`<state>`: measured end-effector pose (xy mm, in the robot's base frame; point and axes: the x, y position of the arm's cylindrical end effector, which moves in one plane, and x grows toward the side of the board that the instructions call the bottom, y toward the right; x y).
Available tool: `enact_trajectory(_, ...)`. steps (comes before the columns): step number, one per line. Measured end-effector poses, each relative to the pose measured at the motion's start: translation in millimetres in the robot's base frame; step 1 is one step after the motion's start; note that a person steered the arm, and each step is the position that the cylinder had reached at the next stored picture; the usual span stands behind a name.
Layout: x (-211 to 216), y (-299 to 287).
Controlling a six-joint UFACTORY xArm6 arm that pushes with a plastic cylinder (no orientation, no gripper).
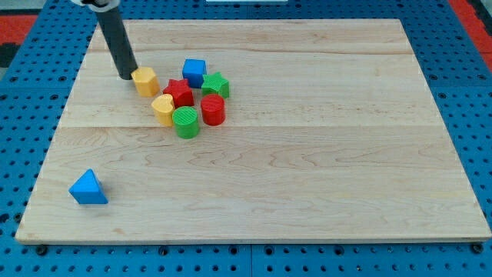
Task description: Move the blue triangle to the group of the blocks
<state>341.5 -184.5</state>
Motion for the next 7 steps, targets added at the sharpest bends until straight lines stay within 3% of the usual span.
enact_trajectory(1,10,-18)
enact_trajectory(2,87,-18)
enact_trajectory(3,152,56)
enact_trajectory(4,212,57)
enact_trajectory(6,212,-47)
enact_trajectory(7,220,-43)
